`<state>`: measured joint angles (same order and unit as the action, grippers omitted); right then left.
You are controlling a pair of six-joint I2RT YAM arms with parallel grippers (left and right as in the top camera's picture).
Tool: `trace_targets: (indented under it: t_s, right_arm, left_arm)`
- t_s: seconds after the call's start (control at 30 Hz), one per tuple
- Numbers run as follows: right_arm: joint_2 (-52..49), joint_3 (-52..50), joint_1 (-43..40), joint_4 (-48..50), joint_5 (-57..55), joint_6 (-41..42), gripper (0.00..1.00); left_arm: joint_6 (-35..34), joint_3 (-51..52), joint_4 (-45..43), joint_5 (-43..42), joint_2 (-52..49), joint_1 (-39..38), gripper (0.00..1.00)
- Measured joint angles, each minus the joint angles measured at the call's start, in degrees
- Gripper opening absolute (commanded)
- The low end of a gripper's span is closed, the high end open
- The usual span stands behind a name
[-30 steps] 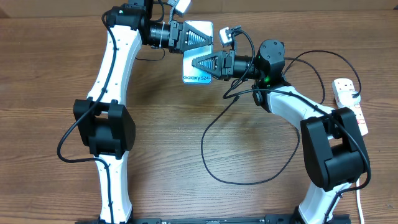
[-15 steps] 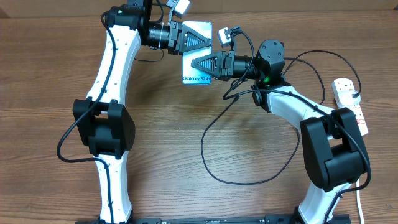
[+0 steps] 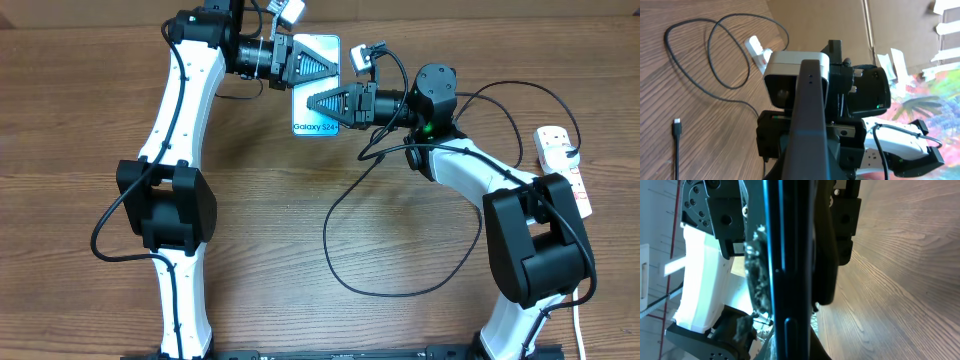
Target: Plug charger to phone and switch on socket
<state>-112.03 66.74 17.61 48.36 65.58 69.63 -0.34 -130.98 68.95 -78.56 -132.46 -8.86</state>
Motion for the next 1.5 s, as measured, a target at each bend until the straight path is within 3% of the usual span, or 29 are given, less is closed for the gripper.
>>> trace_targets:
  t_s: [0.07, 0.17, 0.23, 0.3, 0.47, 0.63, 0.67, 0.73, 0.8, 0.87, 1.0, 1.2, 1.3, 1.5]
  right_arm:
    - [0.0, 0.0, 0.0, -0.1, 0.0, 0.7, 0.04]
    - [0.0, 0.0, 0.0, -0.4, -0.4, 1.1, 0.04]
    - [0.0, 0.0, 0.1, -0.9, -1.8, 1.7, 0.04]
    - [-0.1, 0.0, 0.0, -1.0, -3.0, 2.2, 0.04]
    - [-0.1, 0.0, 0.0, -0.3, -3.8, 3.3, 0.04]
    - [-0.1, 0.0, 0.0, -0.4, -3.8, 3.5, 0.04]
    - [0.0, 0.0, 0.0, -0.9, -3.8, 3.4, 0.18]
    - [0.1, 0.4, 0.0, -2.6, -4.0, 3.3, 0.33]
    - [0.0, 0.6, 0.1, -5.4, -4.2, 3.0, 0.73]
    - [0.0, 0.6, 0.1, -8.0, -4.0, 2.2, 0.89]
    - [0.0, 0.6, -0.3, -8.7, -2.5, 0.2, 1.0]
    - [0.0, 0.6, -3.3, -12.0, 0.9, -3.0, 1.0]
    - [0.0, 0.6, -4.5, -20.3, 1.6, -6.5, 1.0]
    - [0.0, 0.8, -4.2, -43.7, -1.8, -17.5, 0.83]
  left_arm:
    - [-1.0, 0.0, 0.0, 0.4, 0.0, 0.0, 0.06]
    - [-1.7, 0.0, -0.1, 1.3, 0.0, 0.0, 0.25]
    - [-2.7, 0.0, 0.2, 1.5, 0.0, -0.3, 0.28]
    - [-2.9, 0.0, 0.2, 1.6, 0.0, -0.7, 0.26]
    - [-3.5, 0.0, 0.0, 2.9, 0.0, -0.9, 0.08]
    - [-3.8, 0.0, -0.3, 2.3, 0.0, -0.7, 0.04]
    - [-3.9, 0.0, -0.4, 2.2, 0.0, -0.7, 0.04]
    - [-3.9, 0.0, -0.5, 3.2, 0.0, -0.8, 0.04]
    - [-3.9, 0.0, -0.9, 3.7, 0.0, -0.9, 0.04]
    - [-3.9, 0.0, -1.3, 3.9, 0.0, -0.9, 0.04]
    - [-3.9, 0.0, -1.1, 7.4, 0.0, -0.9, 0.04]
    - [-4.0, 0.0, 3.4, 19.5, 0.0, 0.1, 0.04]
    - [-5.6, 0.0, 5.7, 28.7, 0.0, 1.1, 0.04]
    - [-10.8, 0.0, 9.9, 44.0, 0.0, 2.5, 0.04]
